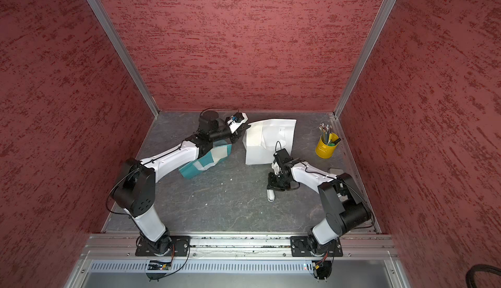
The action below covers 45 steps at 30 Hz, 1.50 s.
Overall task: Staple the receipts to the bags
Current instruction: Place the stapler at the center of the board, then place the takeout bag at the center of the board.
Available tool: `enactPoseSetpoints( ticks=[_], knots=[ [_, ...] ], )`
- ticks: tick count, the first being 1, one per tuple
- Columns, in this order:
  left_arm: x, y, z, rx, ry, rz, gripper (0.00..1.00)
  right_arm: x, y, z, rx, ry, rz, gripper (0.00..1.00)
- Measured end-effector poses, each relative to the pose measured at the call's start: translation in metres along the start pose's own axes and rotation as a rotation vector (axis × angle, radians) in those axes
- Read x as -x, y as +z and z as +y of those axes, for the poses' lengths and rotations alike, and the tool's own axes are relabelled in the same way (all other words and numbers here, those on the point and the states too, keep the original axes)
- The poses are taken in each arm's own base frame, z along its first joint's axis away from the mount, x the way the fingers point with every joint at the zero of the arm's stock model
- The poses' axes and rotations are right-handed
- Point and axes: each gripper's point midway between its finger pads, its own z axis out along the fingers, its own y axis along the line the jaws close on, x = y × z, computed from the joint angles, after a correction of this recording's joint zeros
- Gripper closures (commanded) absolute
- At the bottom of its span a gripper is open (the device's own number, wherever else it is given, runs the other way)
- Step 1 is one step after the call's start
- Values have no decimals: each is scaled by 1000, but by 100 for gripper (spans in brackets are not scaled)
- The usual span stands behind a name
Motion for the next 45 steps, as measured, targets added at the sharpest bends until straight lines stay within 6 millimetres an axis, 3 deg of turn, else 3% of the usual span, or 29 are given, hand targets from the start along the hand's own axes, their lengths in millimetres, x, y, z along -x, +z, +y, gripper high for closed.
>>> enactPoseSetpoints(
  ticks=[3,9,19,24,27,31,33,38,40,43,45],
  knots=[
    [-1,1,1,2,-1,2,96,9,1,1,12,-4,-20,94],
    [-1,3,2,3,0,1,91,23,1,2,26,-6,-48,71],
    [2,3,3,6,3,-4,91,32,1,-6,-1,-12,-80,52],
    [2,3,3,6,-3,-4,90,40,-14,0,4,-31,-140,44],
    [2,3,4,7,-12,-5,80,47,-33,9,20,-63,-213,39],
    [4,3,5,16,-18,-10,74,65,-81,31,61,-136,-407,28],
    [5,3,6,20,-21,-14,53,72,-111,41,79,-171,-522,24],
    [11,2,11,44,-24,-37,23,84,-172,56,88,-224,-764,12],
    [13,2,13,52,-27,-44,14,87,-185,57,76,-232,-821,1],
    [17,2,15,55,-23,-50,1,90,-198,55,52,-241,-878,1],
    [24,0,18,62,-17,-58,0,93,-205,53,33,-245,-909,1]
  ],
)
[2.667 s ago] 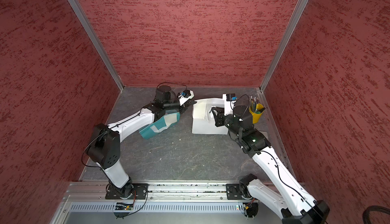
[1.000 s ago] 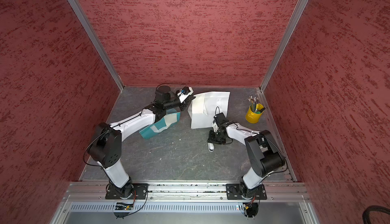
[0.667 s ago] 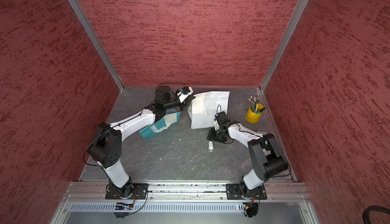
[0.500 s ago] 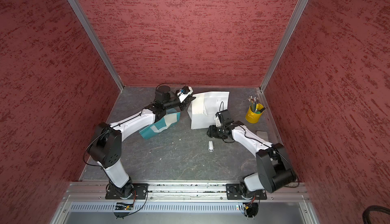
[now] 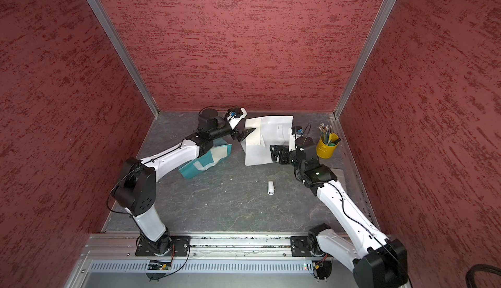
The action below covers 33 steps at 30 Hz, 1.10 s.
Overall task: Staple the receipts to the bags
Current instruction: Place the takeout bag at the center of the board, then move the takeout bag to the center of the board.
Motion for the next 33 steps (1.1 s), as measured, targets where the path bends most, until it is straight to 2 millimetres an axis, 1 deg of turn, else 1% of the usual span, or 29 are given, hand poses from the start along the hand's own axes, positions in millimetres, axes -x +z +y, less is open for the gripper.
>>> enactPoseSetpoints(
  ticks=[2,5,8,10,11,13,14,15,16,17,19,20,22,23,25,26,28,30,31,33],
  knots=[
    [12,-3,4,14,11,-19,0,6,-2,-3,-17,-16,-27,1],
    [43,-15,14,54,23,-70,0,21,-7,-6,-45,-45,-79,1],
    [83,-37,27,121,26,-137,0,44,-14,-10,-85,-74,-150,1],
    [116,-57,39,183,20,-191,0,64,-20,-13,-116,-96,-216,1],
    [130,-68,45,215,15,-216,0,71,-23,-14,-126,-104,-246,1],
    [159,-99,61,295,2,-267,0,88,-32,-19,-162,-120,-318,1],
    [169,-113,66,329,-6,-282,0,95,-36,-22,-178,-124,-349,1],
    [179,-130,73,371,-17,-296,0,105,-42,-25,-197,-127,-393,1],
    [188,-153,81,426,-27,-310,0,114,-47,-30,-217,-126,-434,1],
    [192,-168,85,462,-35,-314,0,121,-52,-35,-236,-123,-469,1],
    [196,-210,93,568,-59,-309,0,133,-61,-47,-280,-115,-534,1],
    [192,-226,96,611,-68,-296,0,136,-63,-52,-298,-110,-556,1],
    [177,-263,99,716,-96,-246,0,140,-68,-69,-349,-93,-599,1],
    [166,-278,100,768,-113,-216,0,139,-69,-77,-372,-86,-613,1],
    [133,-305,100,866,-157,-141,0,133,-69,-96,-418,-64,-632,1],
    [113,-316,99,908,-185,-99,0,130,-68,-104,-436,-54,-634,1],
    [64,-336,97,991,-269,-1,0,120,-68,-122,-475,-23,-638,1],
    [16,-357,95,1082,-351,85,0,111,-68,-135,-505,2,-638,1],
    [-5,-365,93,1125,-384,117,0,108,-68,-139,-514,10,-639,1],
    [-59,-380,84,1202,-466,209,0,101,-69,-147,-530,29,-652,1]
  ],
)
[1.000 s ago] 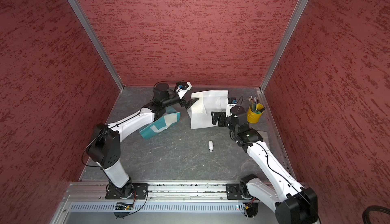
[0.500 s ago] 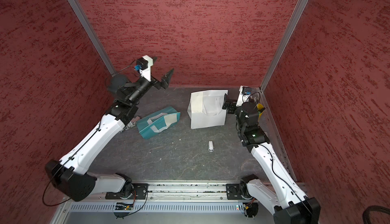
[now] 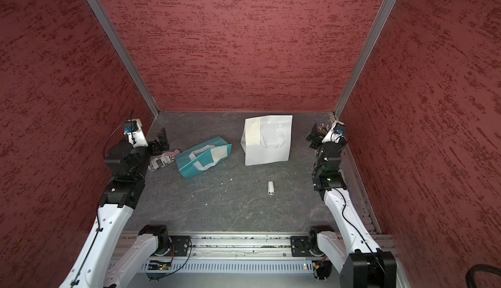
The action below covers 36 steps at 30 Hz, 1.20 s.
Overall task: Staple the receipts to the bags
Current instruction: Move the takeout bag to the center of the board.
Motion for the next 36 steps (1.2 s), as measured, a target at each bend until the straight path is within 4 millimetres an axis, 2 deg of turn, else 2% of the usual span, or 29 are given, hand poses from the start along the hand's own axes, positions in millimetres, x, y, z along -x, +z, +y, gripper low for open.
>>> enactPoseSetpoints(
  ticks=[3,5,8,14,16,20,22,29,33,36],
  knots=[
    [-65,2,20,78,-32,101,0,-4,-6,-8,-13,2,-22,1],
    [-95,2,24,89,-48,130,0,-3,-12,-10,-8,-1,-52,1],
    [-120,3,21,68,-60,120,0,0,-26,-13,12,-16,-130,1],
    [-123,18,13,63,-62,97,0,-11,-48,-16,67,-74,-225,1],
    [-128,23,2,45,-34,103,0,-11,-51,-14,89,-92,-246,1],
    [-136,31,-32,-16,43,98,0,-4,-57,-9,117,-112,-296,1],
    [-139,37,-39,-15,51,89,0,0,-58,-8,119,-115,-314,1],
    [-161,49,-21,109,39,71,0,-7,-59,-10,118,-131,-316,1],
    [-145,45,-8,161,-11,16,0,-10,-57,-10,118,-134,-305,1],
    [-123,37,13,202,-98,-52,0,-16,-53,-10,117,-139,-285,1]
  ],
)
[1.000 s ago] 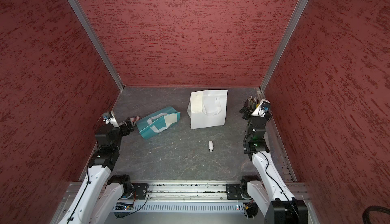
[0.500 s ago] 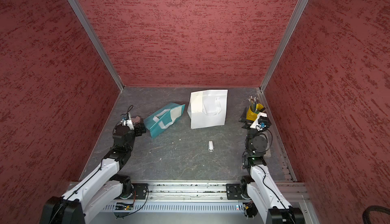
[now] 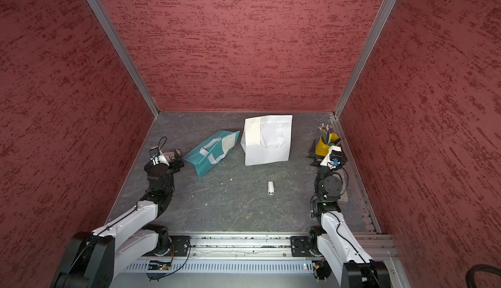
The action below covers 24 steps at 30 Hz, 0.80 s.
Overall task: Staple the receipts to the bags
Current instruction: Move the takeout bag to the center of the board, then reset both arms
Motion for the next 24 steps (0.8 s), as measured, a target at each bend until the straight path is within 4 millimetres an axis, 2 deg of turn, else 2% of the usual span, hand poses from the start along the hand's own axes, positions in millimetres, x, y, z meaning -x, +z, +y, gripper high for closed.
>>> enactPoseSetpoints(
  ticks=[2,4,10,13,15,17,19,22,24],
  knots=[
    [15,-6,11,20,-44,-48,0,-6,1,1,5,4,18,1],
    [20,-11,17,23,-67,-73,0,-12,3,2,6,11,36,1],
    [-10,-4,23,41,-36,11,0,-32,6,1,-3,41,95,1],
    [-25,0,16,32,-5,65,0,-39,7,1,-9,48,128,1],
    [-25,-3,7,2,14,74,0,-39,8,1,-10,49,132,1],
    [-19,-9,-3,-42,24,64,0,-40,8,1,-10,48,135,1],
    [-3,-19,-9,-94,16,29,0,-42,8,1,-10,47,142,1],
    [19,-30,-4,-120,-32,-32,0,-46,8,1,-11,50,154,1],
    [26,-32,0,-121,-56,-63,0,-51,9,2,-8,55,167,1]
  ],
)
